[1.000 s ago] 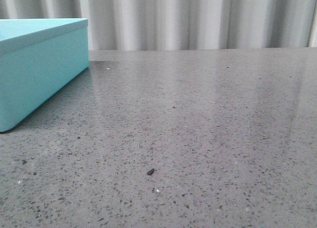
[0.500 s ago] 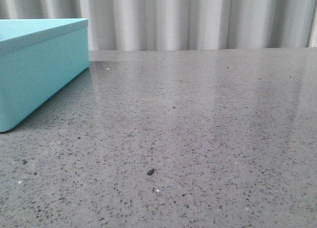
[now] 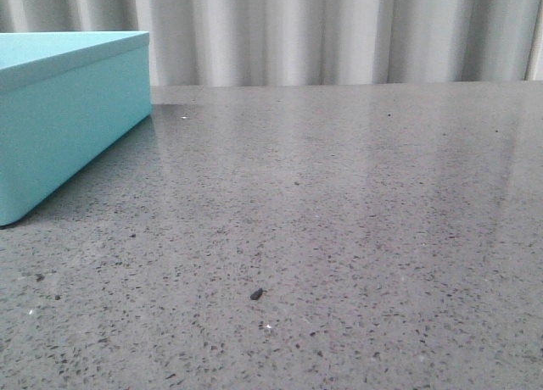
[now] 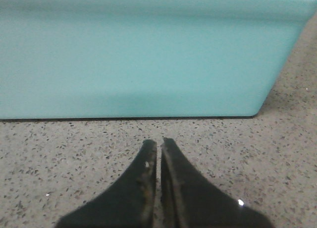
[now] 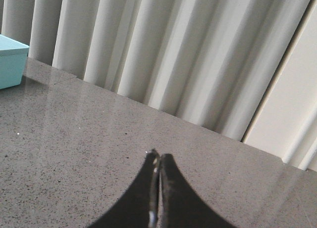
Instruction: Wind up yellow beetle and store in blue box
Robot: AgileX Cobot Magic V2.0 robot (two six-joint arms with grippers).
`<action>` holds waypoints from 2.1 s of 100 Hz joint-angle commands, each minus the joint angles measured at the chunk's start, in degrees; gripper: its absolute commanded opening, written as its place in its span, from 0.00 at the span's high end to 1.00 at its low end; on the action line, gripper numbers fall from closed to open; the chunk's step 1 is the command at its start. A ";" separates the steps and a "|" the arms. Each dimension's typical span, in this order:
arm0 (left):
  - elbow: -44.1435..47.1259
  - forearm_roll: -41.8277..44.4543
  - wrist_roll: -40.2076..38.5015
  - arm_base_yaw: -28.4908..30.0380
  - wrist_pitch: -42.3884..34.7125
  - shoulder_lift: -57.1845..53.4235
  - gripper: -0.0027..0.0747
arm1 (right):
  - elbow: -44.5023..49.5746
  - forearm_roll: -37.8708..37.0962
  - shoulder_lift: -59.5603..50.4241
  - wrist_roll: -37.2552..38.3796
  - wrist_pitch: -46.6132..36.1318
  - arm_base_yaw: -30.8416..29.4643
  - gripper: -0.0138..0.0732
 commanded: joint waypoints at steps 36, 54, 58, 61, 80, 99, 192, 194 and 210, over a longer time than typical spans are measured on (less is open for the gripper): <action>1.49 -0.88 -0.59 0.01 -2.00 -1.76 0.99 | -1.27 -1.29 -0.69 -0.54 -4.09 0.10 0.90; 1.49 -0.88 -0.59 0.01 -2.00 -1.76 0.99 | 1.77 -1.40 -0.69 0.80 -4.84 -0.72 0.90; 1.49 -0.88 -0.59 0.01 -2.00 -1.76 0.99 | 3.26 -1.40 -0.69 3.19 -5.35 -1.43 0.90; 1.49 -0.88 -0.59 0.01 -2.00 -1.76 0.99 | 4.44 -1.13 -0.69 4.60 -5.67 -2.36 0.90; 1.49 -0.88 -0.59 0.01 -2.00 -1.76 0.99 | 15.35 6.24 -0.69 8.23 -13.81 -10.47 0.90; 1.49 -0.88 -0.59 0.01 -2.00 -1.76 0.99 | 26.04 14.40 -0.69 8.23 -25.54 -20.89 0.90; 1.49 -0.88 -0.59 0.01 -2.00 -1.76 0.99 | 32.72 11.37 -0.80 6.82 -19.27 -28.44 0.90; 1.49 -0.88 -0.59 0.01 -2.00 -1.76 0.99 | 32.72 11.37 -0.80 6.82 -19.27 -28.44 0.90; 1.49 -0.88 -0.59 0.01 -2.00 -1.76 0.99 | 32.72 11.37 -0.80 6.82 -19.27 -28.44 0.90</action>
